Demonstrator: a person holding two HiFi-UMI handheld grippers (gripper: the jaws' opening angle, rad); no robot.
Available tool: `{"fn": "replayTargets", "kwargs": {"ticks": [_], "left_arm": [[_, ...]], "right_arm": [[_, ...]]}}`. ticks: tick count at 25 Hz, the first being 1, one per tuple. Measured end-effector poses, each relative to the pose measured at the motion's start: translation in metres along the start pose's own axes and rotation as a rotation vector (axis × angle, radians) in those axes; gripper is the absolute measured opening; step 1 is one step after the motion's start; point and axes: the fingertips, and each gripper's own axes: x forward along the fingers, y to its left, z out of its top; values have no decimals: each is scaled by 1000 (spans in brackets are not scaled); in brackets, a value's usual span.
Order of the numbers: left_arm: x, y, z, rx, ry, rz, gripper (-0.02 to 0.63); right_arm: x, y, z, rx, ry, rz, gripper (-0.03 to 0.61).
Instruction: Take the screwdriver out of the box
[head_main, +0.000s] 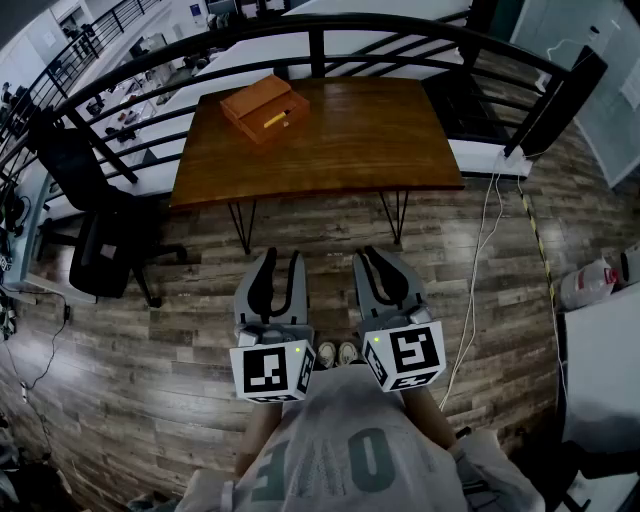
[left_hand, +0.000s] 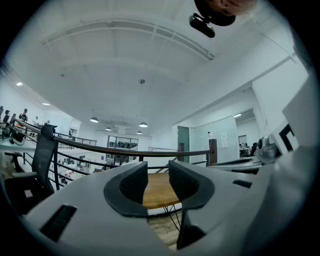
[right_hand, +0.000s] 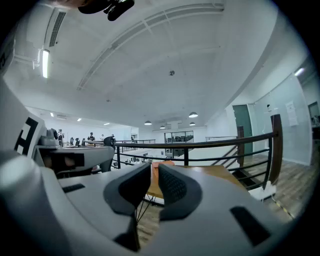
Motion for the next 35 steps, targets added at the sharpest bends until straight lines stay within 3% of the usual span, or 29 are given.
{"fn": "replayTargets", "kwargs": {"ticks": [16, 26, 35], "left_arm": [[12, -6, -4, -2, 10, 27, 126], [18, 1, -24, -13, 31, 99, 127], [75, 24, -35, -28, 2, 114, 126]], "right_arm": [[-1, -24, 0, 54, -18, 9, 49], [7, -39, -36, 73, 43, 33, 49], [50, -76, -42, 24, 56, 2, 49]]}}
